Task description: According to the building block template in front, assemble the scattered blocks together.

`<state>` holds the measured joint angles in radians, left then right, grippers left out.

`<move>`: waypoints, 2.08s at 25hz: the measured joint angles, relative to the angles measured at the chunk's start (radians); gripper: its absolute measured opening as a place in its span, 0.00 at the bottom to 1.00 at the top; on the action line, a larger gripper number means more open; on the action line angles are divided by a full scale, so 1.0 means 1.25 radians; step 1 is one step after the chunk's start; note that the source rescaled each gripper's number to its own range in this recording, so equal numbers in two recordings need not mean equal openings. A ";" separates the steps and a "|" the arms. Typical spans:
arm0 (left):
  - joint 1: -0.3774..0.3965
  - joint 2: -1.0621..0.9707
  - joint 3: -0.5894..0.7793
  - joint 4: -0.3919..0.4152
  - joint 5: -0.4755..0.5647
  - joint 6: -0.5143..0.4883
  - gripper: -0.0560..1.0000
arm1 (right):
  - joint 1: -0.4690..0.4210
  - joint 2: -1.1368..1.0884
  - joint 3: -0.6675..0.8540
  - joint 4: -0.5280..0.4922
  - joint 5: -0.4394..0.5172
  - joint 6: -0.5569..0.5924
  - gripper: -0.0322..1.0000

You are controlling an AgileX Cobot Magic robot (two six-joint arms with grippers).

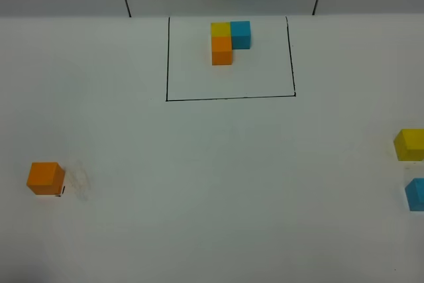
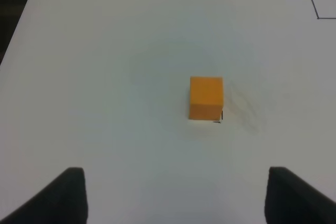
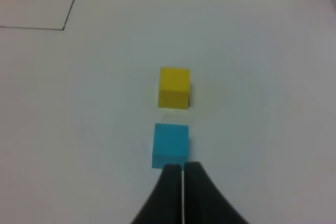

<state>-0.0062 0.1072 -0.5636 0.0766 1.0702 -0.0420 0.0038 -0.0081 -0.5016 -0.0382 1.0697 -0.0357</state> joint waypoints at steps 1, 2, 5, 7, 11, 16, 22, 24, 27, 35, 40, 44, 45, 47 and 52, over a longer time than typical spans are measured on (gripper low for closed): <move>0.000 0.025 -0.011 0.000 -0.001 0.000 0.98 | 0.000 0.000 0.000 0.000 0.000 0.000 0.04; 0.000 0.058 -0.022 0.000 -0.002 -0.001 0.98 | 0.000 0.000 0.000 0.000 0.000 0.000 0.04; 0.000 0.160 -0.039 0.000 -0.023 -0.006 0.98 | 0.000 0.000 0.000 0.000 0.000 0.000 0.04; 0.000 0.231 -0.040 -0.001 -0.059 -0.011 0.98 | 0.000 0.000 0.000 0.000 0.000 0.000 0.04; 0.000 0.349 -0.041 -0.034 -0.135 -0.015 0.98 | 0.000 0.000 0.000 0.000 0.000 0.000 0.04; 0.000 0.486 -0.041 -0.082 -0.205 -0.015 0.98 | 0.000 0.000 0.000 0.000 0.000 0.000 0.04; 0.000 0.638 -0.040 -0.111 -0.265 -0.010 0.98 | 0.000 0.000 0.000 0.000 0.000 0.000 0.04; 0.000 0.680 -0.028 -0.124 -0.307 0.001 0.98 | 0.000 0.000 0.000 0.000 0.000 0.000 0.04; 0.000 0.730 0.003 -0.137 -0.379 0.017 0.98 | 0.000 0.000 0.000 0.000 0.000 0.000 0.04; 0.000 0.853 0.033 -0.138 -0.490 0.028 0.98 | 0.000 0.000 0.000 0.000 0.000 0.000 0.04; 0.000 0.938 0.033 -0.138 -0.563 0.034 0.98 | 0.000 0.000 0.000 0.000 0.000 0.000 0.04; 0.000 1.012 0.033 -0.138 -0.620 0.049 0.98 | 0.000 0.000 0.000 0.000 0.000 0.000 0.04; 0.000 1.029 0.033 -0.138 -0.632 0.053 0.98 | 0.000 0.000 0.000 0.000 0.000 0.000 0.04; 0.000 1.056 0.033 -0.138 -0.653 0.060 0.98 | 0.000 0.000 0.000 0.000 0.000 0.000 0.04; 0.000 1.099 0.033 -0.138 -0.709 0.065 0.98 | 0.000 0.000 0.000 0.000 0.000 0.000 0.04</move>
<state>-0.0062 1.4815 -0.5221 -0.0960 0.1837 0.0390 0.0038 -0.0081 -0.5016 -0.0382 1.0697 -0.0357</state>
